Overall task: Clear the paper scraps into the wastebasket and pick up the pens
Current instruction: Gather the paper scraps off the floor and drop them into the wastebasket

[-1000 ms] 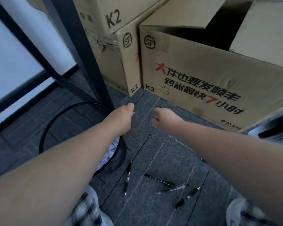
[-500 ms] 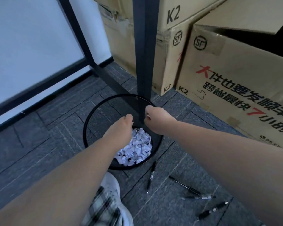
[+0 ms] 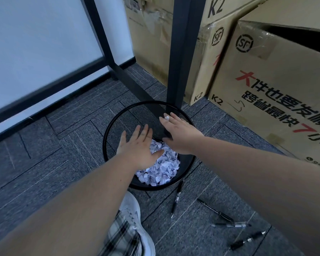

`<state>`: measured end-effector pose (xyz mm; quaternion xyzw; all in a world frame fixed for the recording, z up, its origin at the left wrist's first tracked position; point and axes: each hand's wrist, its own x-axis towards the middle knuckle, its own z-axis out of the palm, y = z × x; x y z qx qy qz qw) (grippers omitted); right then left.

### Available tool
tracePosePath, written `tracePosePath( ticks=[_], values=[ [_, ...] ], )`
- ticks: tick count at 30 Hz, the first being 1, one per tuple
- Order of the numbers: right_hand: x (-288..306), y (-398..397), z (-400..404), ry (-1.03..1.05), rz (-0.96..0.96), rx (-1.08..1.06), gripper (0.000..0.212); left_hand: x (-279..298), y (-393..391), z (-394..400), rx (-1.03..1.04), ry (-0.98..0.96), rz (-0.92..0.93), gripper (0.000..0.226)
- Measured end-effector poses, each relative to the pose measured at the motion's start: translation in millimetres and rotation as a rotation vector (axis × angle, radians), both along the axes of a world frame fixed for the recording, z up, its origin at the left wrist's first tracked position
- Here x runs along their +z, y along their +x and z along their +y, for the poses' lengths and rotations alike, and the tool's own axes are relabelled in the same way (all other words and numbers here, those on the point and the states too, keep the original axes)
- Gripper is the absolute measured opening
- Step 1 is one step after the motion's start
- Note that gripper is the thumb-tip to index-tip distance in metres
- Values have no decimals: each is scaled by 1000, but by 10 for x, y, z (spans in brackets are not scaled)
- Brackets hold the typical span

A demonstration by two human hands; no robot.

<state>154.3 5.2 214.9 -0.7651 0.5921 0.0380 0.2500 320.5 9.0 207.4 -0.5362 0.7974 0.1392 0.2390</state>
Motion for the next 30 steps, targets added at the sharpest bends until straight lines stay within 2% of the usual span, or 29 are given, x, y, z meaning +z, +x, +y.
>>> tracePosePath(
  ticks=[9, 11, 14, 16, 20, 30],
  values=[
    [38, -83, 46, 60, 119, 118, 55, 111, 9, -45, 3, 29, -28, 82],
    [37, -85, 40, 60, 163, 144, 57, 136, 15, -58, 8, 33, -34, 82],
    [91, -56, 41, 83, 210, 187, 76, 160, 37, -64, 12, 41, -28, 82],
    [142, -47, 42, 51, 229, 213, 81, 164, 60, -71, 15, 46, -22, 82],
    [139, -48, 33, -22, 250, 184, 74, 186, 92, -86, 22, 54, -23, 83],
    [100, -51, 32, 3, 267, 200, 69, 243, 145, -106, 22, 65, -15, 85]
  ],
)
